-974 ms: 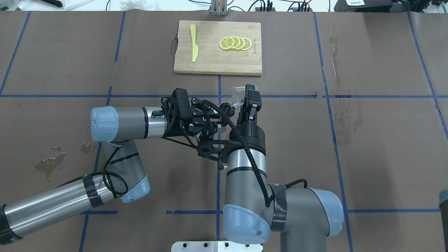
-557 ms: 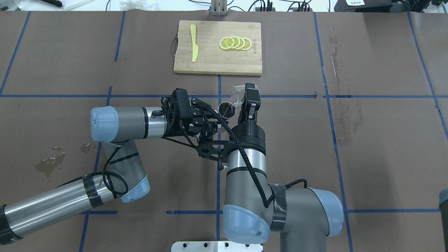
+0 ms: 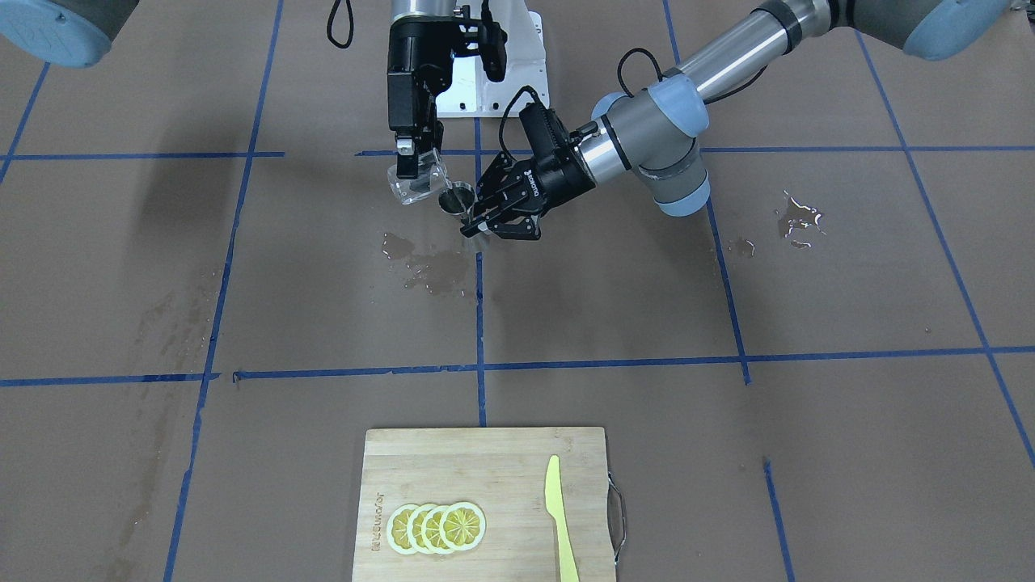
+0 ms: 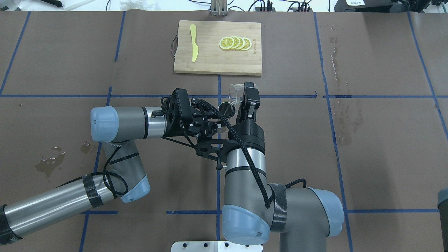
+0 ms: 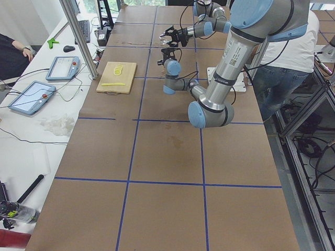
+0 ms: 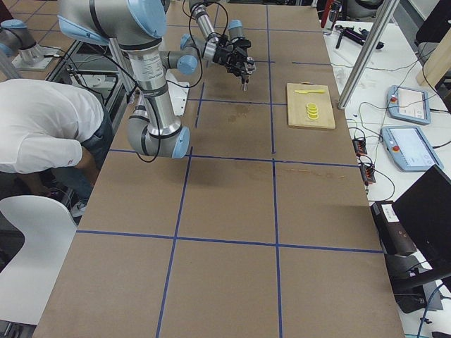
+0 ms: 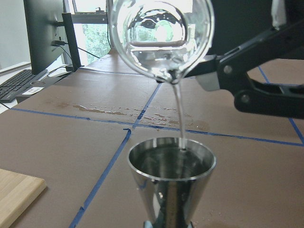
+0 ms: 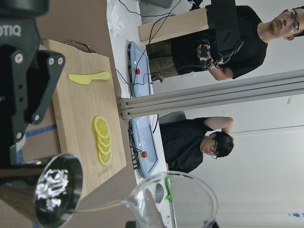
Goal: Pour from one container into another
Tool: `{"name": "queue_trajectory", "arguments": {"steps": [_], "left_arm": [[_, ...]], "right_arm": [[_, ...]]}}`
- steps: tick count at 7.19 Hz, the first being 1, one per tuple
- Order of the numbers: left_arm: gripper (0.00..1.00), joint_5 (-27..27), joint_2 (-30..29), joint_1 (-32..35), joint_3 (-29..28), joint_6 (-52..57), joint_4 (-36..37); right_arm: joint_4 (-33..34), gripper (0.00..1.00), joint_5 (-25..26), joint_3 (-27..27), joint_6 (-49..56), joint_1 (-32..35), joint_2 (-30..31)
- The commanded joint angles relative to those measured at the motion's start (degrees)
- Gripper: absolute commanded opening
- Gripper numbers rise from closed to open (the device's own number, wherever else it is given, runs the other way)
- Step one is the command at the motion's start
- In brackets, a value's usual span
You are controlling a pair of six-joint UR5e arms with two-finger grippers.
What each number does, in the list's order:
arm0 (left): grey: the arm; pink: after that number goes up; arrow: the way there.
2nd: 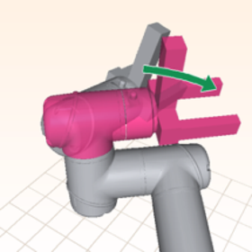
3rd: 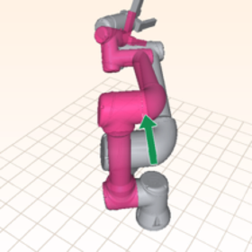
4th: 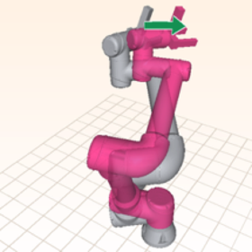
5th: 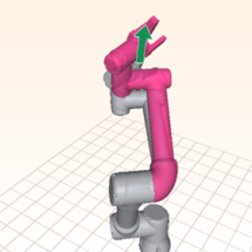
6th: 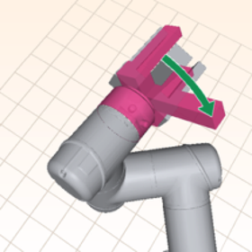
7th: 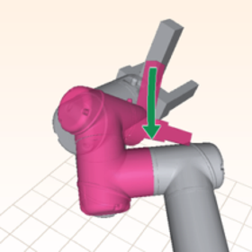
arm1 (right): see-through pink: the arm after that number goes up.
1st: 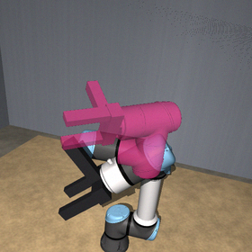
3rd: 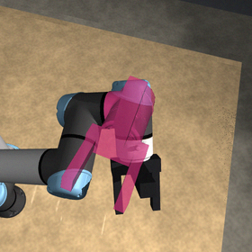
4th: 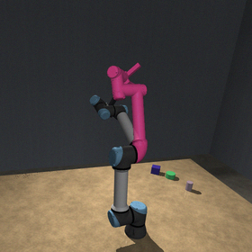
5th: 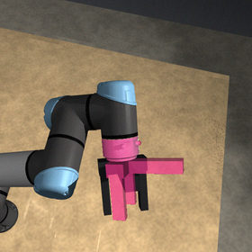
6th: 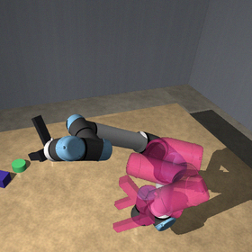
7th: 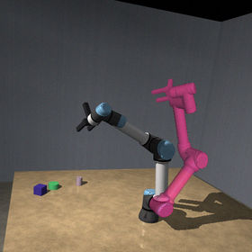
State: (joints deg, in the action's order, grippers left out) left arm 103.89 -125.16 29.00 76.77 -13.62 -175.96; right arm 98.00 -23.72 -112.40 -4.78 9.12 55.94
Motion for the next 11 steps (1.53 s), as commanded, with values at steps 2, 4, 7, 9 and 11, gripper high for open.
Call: {"name": "queue_trajectory", "arguments": {"steps": [2, 4, 7, 9, 11], "left_arm": [[0.0, 0.0, 0.09, -0.09, 0.04, 0.0, 0.0], [0.0, 0.0, 0.09, -0.09, 0.04, 0.0, -0.09], [0.0, 0.09, 0.35, -0.09, 0.04, 0.0, -0.18], [0.0, 0.09, 0.53, 0.17, 0.22, -0.09, -0.44], [0.0, 0.09, 0.79, 1.66, 1.7, -2.79, -0.62]], "right_arm": [[-7.71, 0.0, -2.29, -0.72, -2.34, 0.63, 0.48], [-11.95, 0.0, -4.39, -0.72, -10.64, 0.81, 1.44], [-13.36, 0.0, -7.29, -1.85, -19.54, 2.65, 3.02], [-14.41, 0.0, -9.15, -3.0, -21.23, 4.15, 4.52], [-14.6, 0.0, -9.24, -3.0, -21.24, 4.76, 5.14]]}}
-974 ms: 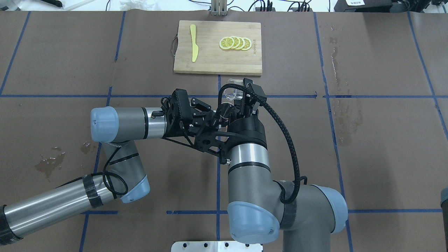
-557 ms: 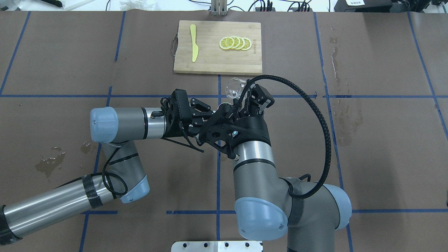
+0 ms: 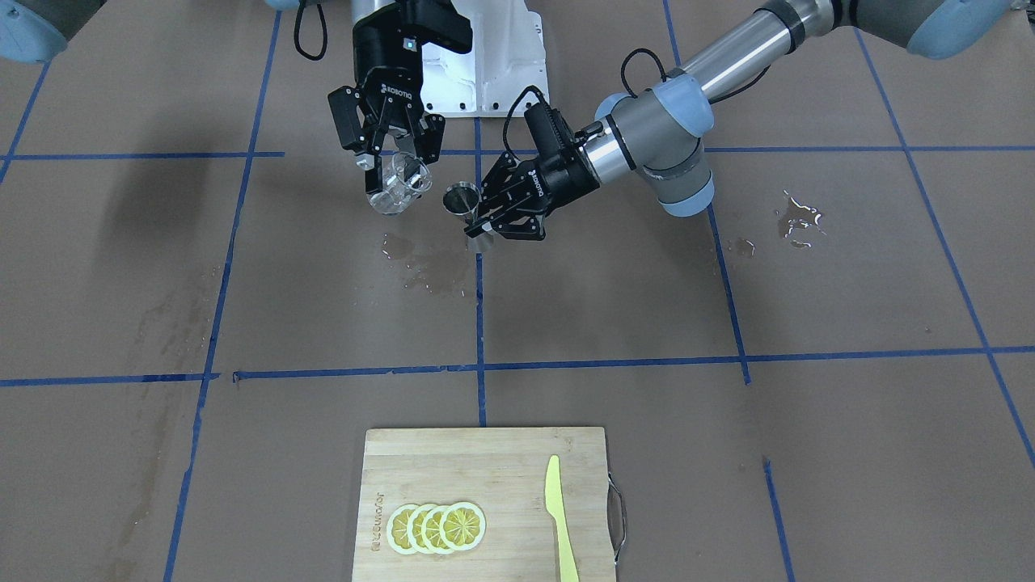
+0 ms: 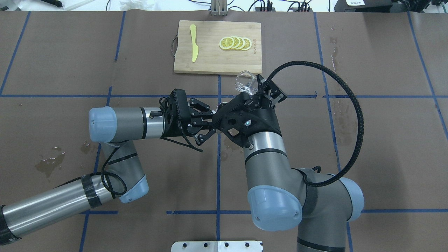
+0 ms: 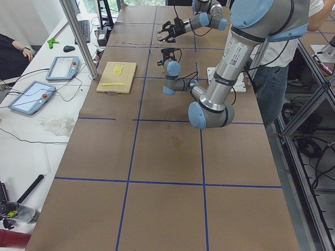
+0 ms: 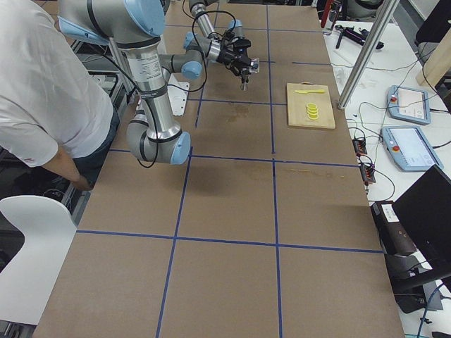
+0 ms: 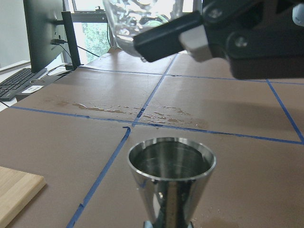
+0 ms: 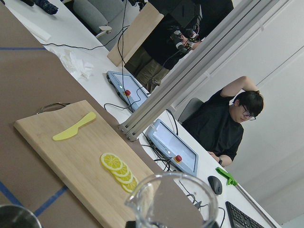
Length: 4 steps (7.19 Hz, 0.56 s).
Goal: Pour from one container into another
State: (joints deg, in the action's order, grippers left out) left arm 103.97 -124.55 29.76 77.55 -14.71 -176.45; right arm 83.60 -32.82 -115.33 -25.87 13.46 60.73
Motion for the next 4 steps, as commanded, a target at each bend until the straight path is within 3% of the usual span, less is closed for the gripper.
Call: {"name": "queue_trajectory", "arguments": {"steps": [1, 4], "left_arm": [[0.0, 0.09, 1.92, 1.69, 2.76, -2.51, -0.29], [0.0, 0.0, 7.71, 4.41, 5.85, -3.92, -3.18]], "right_arm": [[-0.19, 0.0, -0.13, -0.07, -0.14, 0.43, 0.44], [-0.28, 0.0, -0.13, -0.07, -1.11, 0.43, 0.53]]}}
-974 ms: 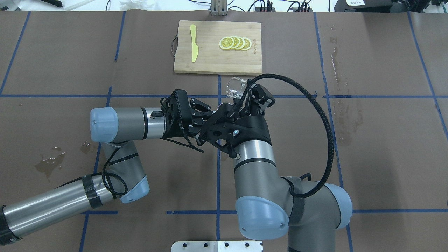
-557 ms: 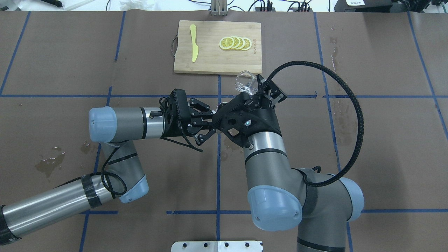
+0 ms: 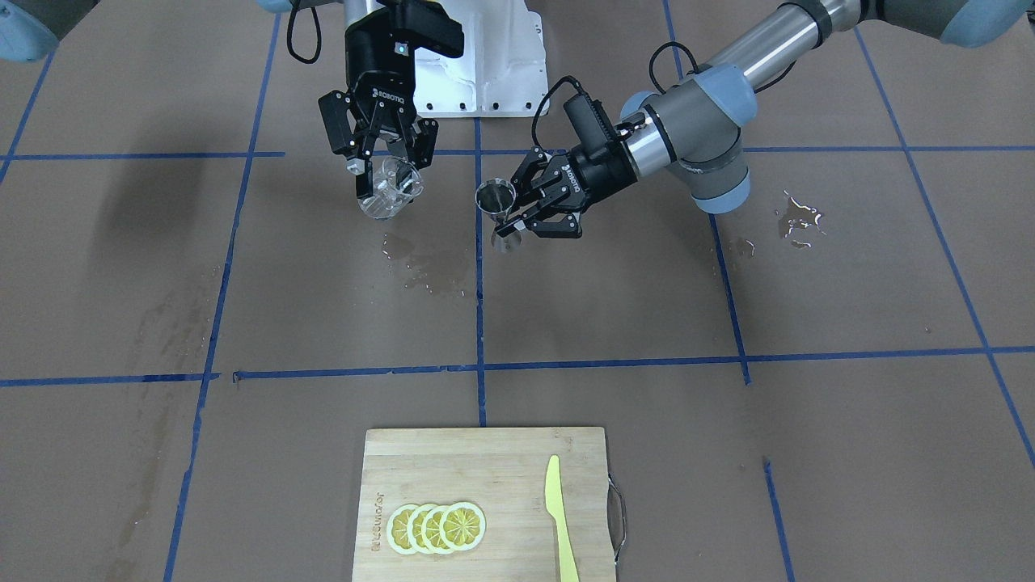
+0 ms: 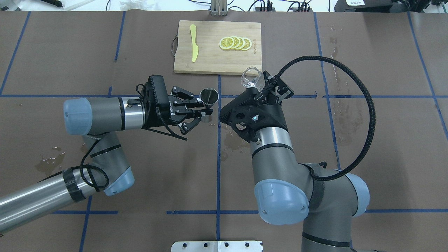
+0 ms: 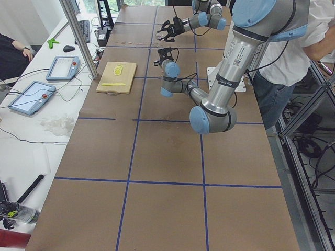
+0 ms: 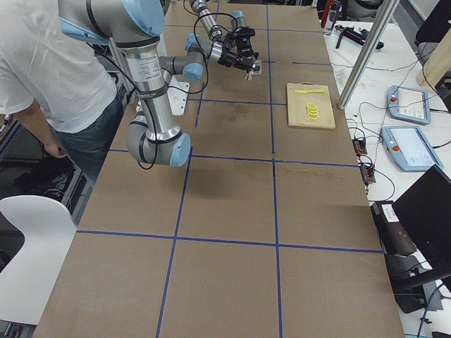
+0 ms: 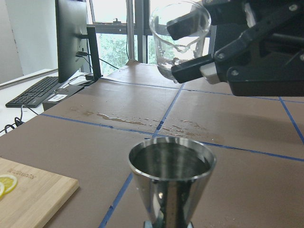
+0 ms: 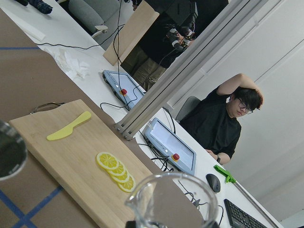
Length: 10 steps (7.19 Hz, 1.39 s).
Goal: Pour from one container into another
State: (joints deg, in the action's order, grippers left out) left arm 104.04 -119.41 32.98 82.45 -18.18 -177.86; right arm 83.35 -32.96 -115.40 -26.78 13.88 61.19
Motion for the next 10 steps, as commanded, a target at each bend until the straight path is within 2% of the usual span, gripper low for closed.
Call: {"name": "queue_trajectory", "arguments": {"steps": [1, 2, 5, 6, 8, 9, 10], "left_arm": [[0.0, -0.07, 6.17, 2.17, 3.22, -0.45, -2.57], [0.0, -0.07, 11.08, 3.14, 5.94, -0.37, -4.32], [0.0, -2.17, 23.04, 4.02, 6.32, -2.72, -17.12], [0.0, -4.26, 25.34, 4.02, 6.58, -5.0, -19.08], [0.0, -13.03, 30.44, 3.94, 9.29, -10.44, -19.63], [0.0, -21.34, 30.64, 3.41, 9.83, -13.69, -19.71], [0.0, -25.16, 30.9, 2.1, 9.92, -17.2, -19.98]], "right_arm": [[-0.12, 0.0, 0.0, 0.0, -0.2, 0.01, 0.07], [-0.12, 0.0, 0.0, 0.0, -0.2, 0.01, 0.07], [-0.12, 0.0, 0.0, 0.0, -0.2, 0.01, 0.07], [-0.2, 0.0, 0.0, 0.0, -0.2, 0.01, 0.07], [-0.21, 0.0, 0.0, 0.0, -0.2, 0.01, 0.07], [-0.21, 0.0, 0.0, -0.09, -0.2, 0.09, 0.07], [-0.21, 0.0, 0.0, -0.26, -0.2, 0.09, 0.07]]}}
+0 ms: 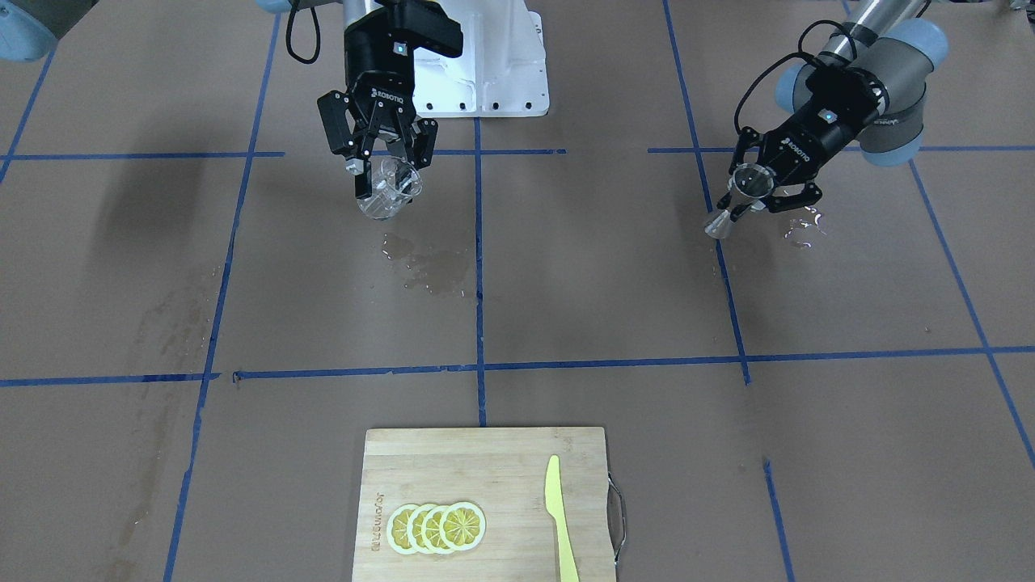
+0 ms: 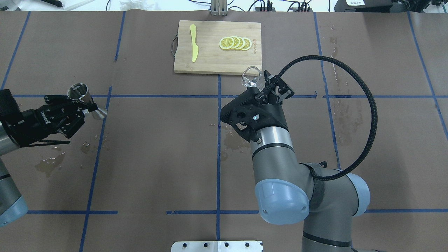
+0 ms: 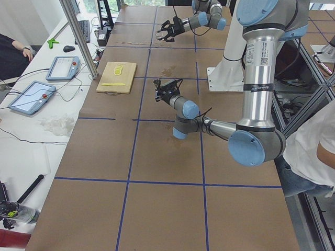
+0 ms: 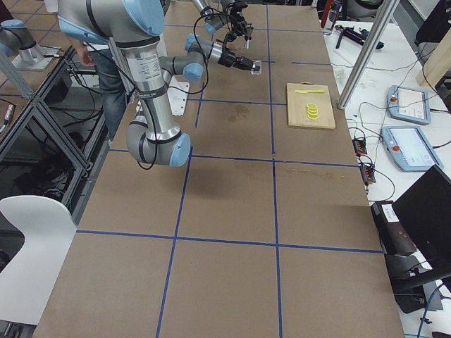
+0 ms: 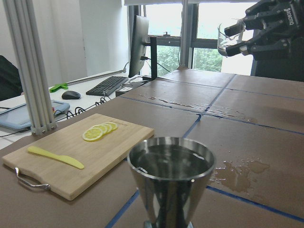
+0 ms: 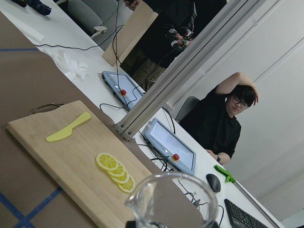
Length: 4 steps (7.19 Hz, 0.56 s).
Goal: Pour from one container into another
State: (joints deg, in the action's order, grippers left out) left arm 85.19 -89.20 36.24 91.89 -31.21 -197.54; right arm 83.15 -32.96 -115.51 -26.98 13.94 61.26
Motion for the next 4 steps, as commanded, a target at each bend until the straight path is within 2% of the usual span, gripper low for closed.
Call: {"name": "queue_trajectory", "arguments": {"steps": [1, 4], "left_arm": [[0.0, -11.48, 2.26, -1.87, 0.48, -4.73, -0.31], [0.0, -28.0, 3.5, -11.69, 0.74, -5.78, -0.13]], "right_arm": [[0.0, 0.0, 0.0, -0.15, 0.0, -0.06, 0.0], [0.0, 0.0, 0.0, -0.5, 0.0, 0.03, 0.09]]}}
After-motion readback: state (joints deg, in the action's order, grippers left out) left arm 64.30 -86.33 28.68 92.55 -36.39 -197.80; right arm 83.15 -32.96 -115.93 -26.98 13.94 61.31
